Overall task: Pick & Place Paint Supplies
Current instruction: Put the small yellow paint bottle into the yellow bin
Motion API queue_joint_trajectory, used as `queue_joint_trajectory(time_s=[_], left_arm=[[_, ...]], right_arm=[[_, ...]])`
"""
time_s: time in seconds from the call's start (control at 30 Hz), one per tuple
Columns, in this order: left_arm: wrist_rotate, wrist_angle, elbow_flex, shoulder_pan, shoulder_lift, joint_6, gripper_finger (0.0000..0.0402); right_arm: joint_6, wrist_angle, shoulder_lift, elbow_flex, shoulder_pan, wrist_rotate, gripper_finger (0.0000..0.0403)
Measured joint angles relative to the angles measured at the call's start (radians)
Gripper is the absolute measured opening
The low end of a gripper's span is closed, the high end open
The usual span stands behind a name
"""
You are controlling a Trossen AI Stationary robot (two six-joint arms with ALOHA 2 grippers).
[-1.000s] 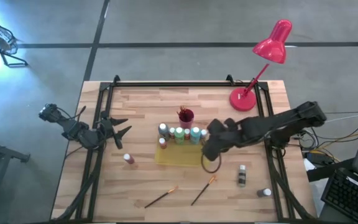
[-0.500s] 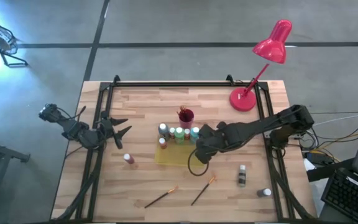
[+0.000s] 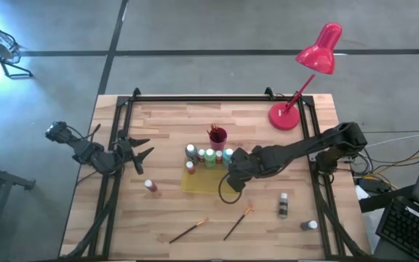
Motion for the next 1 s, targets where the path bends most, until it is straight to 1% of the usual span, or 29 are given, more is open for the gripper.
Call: queue_joint_trajectory(time_s=[0.57, 0.73, 1.0], left_arm=[[0.000, 0.000, 0.000, 0.000, 0.000, 0.000, 0.0184], [0.000, 0.000, 0.000, 0.000, 0.000, 0.000, 0.0184], [0.000, 0.000, 0.000, 0.000, 0.000, 0.000, 0.0184]], right_arm=[[-0.032, 0.056, 0.028, -0.029, -0.026, -0.007, 0.0112], [-0.030, 0.071, 0.028, -0.047, -0.034, -0.035, 0.0112], [-0.032, 0.087, 0.028, -0.056, -0.035, -0.038, 0.0112]])
